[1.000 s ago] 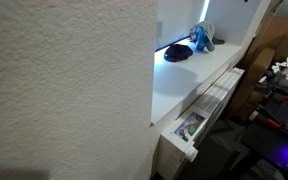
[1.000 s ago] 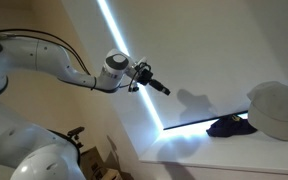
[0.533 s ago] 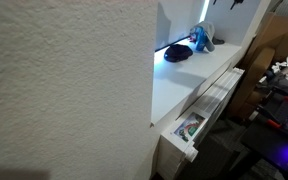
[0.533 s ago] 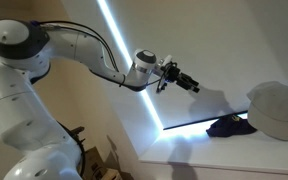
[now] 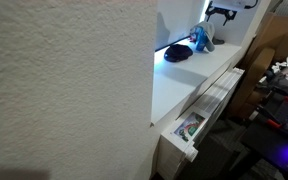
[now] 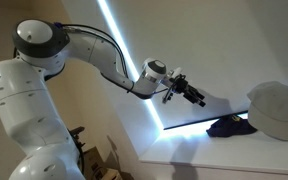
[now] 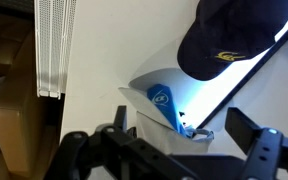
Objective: Move the black cap to the left
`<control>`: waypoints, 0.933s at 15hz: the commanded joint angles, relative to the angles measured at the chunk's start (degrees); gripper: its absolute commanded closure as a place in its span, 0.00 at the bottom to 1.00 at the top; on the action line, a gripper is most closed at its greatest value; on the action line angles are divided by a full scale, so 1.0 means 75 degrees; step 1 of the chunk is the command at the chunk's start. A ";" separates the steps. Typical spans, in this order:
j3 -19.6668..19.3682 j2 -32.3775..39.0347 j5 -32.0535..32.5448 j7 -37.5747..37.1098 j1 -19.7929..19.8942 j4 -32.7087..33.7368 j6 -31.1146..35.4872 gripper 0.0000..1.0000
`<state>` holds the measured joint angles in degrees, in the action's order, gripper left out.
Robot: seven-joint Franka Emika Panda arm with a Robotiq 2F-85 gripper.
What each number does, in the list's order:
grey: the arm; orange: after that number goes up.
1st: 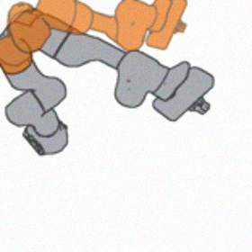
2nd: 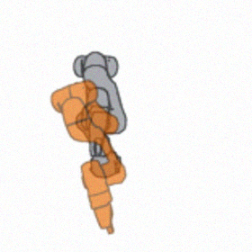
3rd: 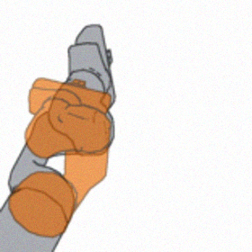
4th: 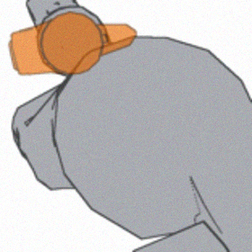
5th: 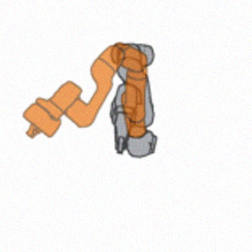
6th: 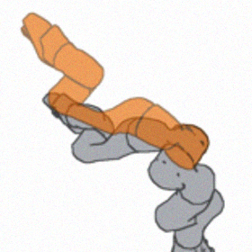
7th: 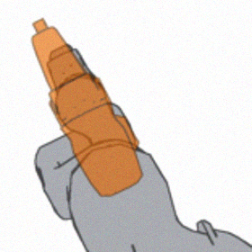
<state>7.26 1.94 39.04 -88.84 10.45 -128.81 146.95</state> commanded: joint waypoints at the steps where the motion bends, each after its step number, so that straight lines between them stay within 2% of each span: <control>1: -0.0548 0.1051 -0.0192 0.0326 -0.0640 0.0907 -0.0038 0.00; 2: -0.0689 0.1546 -0.0206 0.0237 -0.0742 0.1233 0.0006 0.00; 3: -0.0956 0.1641 0.0117 -0.0102 -0.0777 0.1060 0.0345 0.00; 5: -0.1377 0.2221 0.0320 -0.0573 -0.1069 0.1400 0.0608 0.00; 6: -0.1649 0.2402 0.0558 -0.0958 -0.1286 0.1458 0.0788 0.00; 8: -0.2031 0.2608 0.0720 -0.1093 -0.1520 0.1460 0.1051 0.00; 9: -0.1966 0.2400 0.0317 -0.0731 -0.1496 0.1277 0.0935 0.00; 14: -0.2104 0.2492 0.0282 -0.0758 -0.1636 0.1316 0.0961 0.00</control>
<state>-6.73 20.61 42.38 -95.41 -0.12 -118.87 153.87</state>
